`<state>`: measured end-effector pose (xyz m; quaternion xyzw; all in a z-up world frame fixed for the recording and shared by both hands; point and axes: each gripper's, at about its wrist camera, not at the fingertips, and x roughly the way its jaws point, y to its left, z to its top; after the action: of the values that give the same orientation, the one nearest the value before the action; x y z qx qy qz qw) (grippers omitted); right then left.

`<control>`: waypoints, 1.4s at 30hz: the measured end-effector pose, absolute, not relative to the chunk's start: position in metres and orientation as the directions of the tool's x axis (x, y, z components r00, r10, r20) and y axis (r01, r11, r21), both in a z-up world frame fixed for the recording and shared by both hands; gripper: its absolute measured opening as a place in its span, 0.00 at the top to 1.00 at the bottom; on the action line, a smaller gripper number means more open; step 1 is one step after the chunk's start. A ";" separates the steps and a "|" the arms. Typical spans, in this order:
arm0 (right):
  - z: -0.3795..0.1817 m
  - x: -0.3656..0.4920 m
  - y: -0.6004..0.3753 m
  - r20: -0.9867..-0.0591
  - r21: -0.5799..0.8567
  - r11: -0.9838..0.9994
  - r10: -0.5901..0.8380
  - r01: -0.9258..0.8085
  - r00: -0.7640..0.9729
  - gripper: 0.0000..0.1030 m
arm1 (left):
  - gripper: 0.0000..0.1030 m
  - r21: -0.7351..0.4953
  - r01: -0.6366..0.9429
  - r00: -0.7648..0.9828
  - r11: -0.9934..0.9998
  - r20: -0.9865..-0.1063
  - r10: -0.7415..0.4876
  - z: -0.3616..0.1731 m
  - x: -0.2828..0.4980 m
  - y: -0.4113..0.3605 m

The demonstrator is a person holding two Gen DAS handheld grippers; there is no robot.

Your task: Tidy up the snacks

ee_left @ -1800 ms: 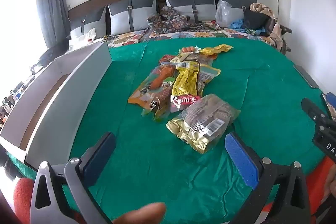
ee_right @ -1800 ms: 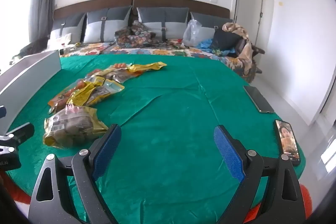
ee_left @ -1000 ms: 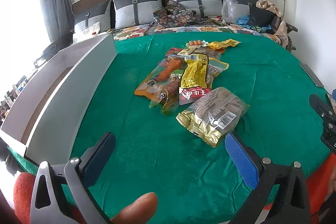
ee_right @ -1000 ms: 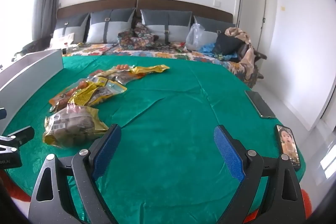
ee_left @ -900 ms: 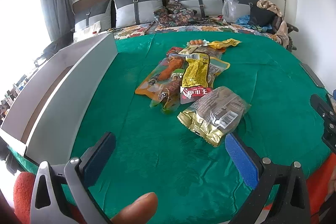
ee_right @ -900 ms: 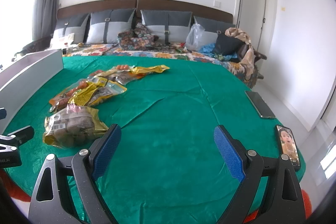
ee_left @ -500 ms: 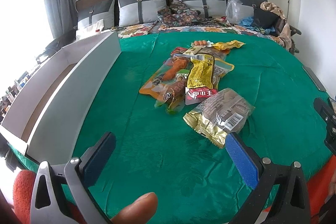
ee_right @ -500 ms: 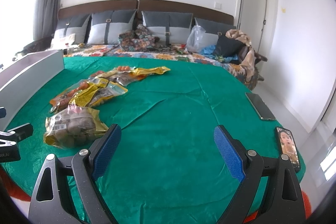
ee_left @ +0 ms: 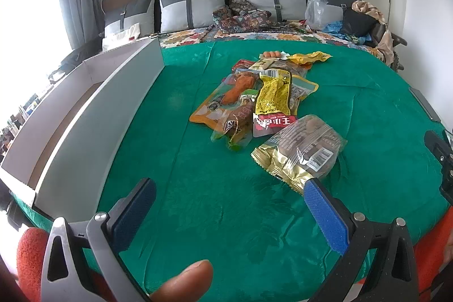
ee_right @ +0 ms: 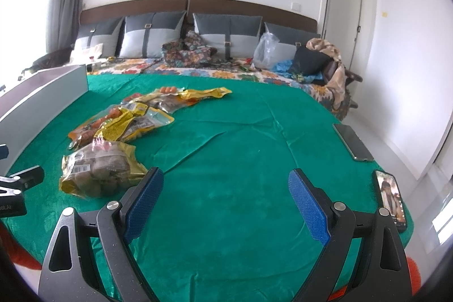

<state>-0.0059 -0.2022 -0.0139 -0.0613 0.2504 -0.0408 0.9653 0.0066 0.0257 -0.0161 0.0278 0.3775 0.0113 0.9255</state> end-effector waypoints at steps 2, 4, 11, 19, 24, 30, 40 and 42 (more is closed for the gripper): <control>-0.015 -0.006 -0.202 -0.479 -0.139 0.989 -0.108 0.047 0.871 0.11 | 0.00 0.061 0.000 0.714 0.998 -0.699 0.043 -0.018 0.007 0.026; -0.015 -0.005 -0.201 -0.482 -0.139 0.989 -0.106 0.044 0.870 0.11 | 0.00 0.062 -0.002 0.711 0.998 -0.701 0.044 -0.019 0.007 0.027; -0.018 -0.005 -0.200 -0.485 -0.139 0.990 -0.093 0.029 0.870 0.11 | 0.00 0.060 -0.007 0.702 0.998 -0.711 0.047 -0.024 0.010 0.030; -0.023 -0.003 -0.200 -0.503 -0.127 0.992 -0.073 0.010 0.861 0.11 | 0.00 0.063 0.010 0.674 0.998 -0.738 0.039 -0.039 0.017 0.036; -0.033 0.002 -0.201 -0.551 -0.068 0.997 -0.001 -0.044 0.835 0.11 | 0.00 0.076 0.033 0.621 0.997 -0.783 0.039 -0.066 0.041 0.046; -0.054 0.011 -0.207 -0.650 0.071 0.989 0.142 -0.126 0.746 0.11 | 0.00 0.016 -0.030 0.563 0.999 -0.826 0.030 -0.089 0.052 0.074; -0.076 0.033 -0.145 -0.745 0.127 0.923 0.330 -0.363 0.579 0.11 | 0.00 -0.011 -0.036 0.562 0.999 -0.827 0.011 -0.097 0.050 0.083; -0.083 0.054 -0.135 -0.771 0.108 0.923 0.312 -0.370 0.555 0.11 | 0.00 -0.012 -0.036 0.566 0.999 -0.825 0.010 -0.096 0.049 0.084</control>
<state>0.0537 -0.1345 -0.0827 -0.0335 0.4304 0.1936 0.8810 0.0490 0.0841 -0.0962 -0.0139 0.4658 0.0132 0.8847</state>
